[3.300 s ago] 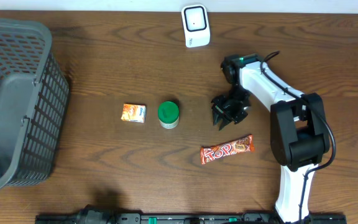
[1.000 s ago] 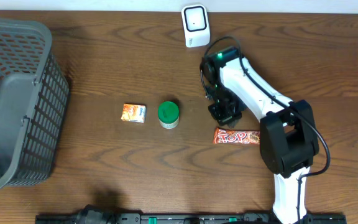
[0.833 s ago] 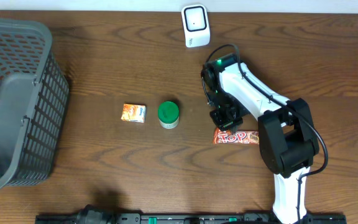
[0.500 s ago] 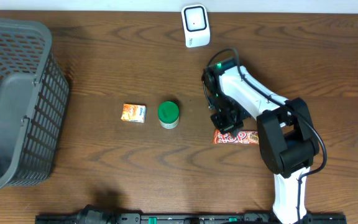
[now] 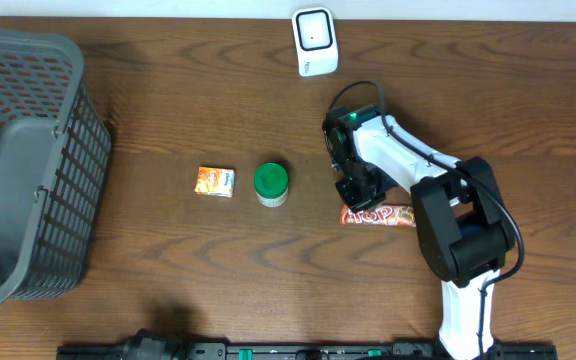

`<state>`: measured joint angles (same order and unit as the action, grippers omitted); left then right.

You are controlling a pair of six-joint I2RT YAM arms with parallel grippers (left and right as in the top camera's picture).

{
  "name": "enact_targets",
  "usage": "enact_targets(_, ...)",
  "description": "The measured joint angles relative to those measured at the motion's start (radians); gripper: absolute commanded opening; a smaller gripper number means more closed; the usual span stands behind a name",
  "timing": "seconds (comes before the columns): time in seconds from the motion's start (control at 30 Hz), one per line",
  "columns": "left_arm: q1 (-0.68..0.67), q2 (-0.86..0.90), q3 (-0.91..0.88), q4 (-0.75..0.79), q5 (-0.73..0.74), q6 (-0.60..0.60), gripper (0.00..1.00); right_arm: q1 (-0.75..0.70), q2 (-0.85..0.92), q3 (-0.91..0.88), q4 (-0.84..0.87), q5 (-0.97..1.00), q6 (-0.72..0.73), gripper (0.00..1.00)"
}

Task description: Scan the item barcode

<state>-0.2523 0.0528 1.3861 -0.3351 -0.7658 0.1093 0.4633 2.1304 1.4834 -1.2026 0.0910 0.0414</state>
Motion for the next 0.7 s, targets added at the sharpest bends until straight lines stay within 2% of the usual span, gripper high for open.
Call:
enact_targets(0.17, 0.000, 0.000, 0.000, 0.000, 0.000, 0.000, 0.98, 0.000, -0.008, 0.000, 0.053, -0.008, 0.000, 0.01)
enact_targets(0.43, 0.000, 0.000, 0.000, 0.000, 0.000, 0.000, 0.98, 0.000, -0.020, 0.027, 0.266, -0.144, 0.000, 0.03)
enact_targets(0.53, 0.000, 0.000, 0.000, 0.000, 0.000, 0.000, 0.98, 0.000, 0.000, 0.105, 0.188, -0.191, -0.003, 0.11)
enact_targets(0.63, 0.000, 0.000, 0.000, 0.000, 0.000, 0.000, 0.98, 0.000, 0.010, 0.227, 0.061, -0.212, -0.026, 0.03)
enact_targets(0.7, 0.000, 0.000, 0.000, 0.000, 0.000, 0.000, 0.98, 0.000, 0.010, 0.311, -0.004, -0.220, -0.043, 0.01)
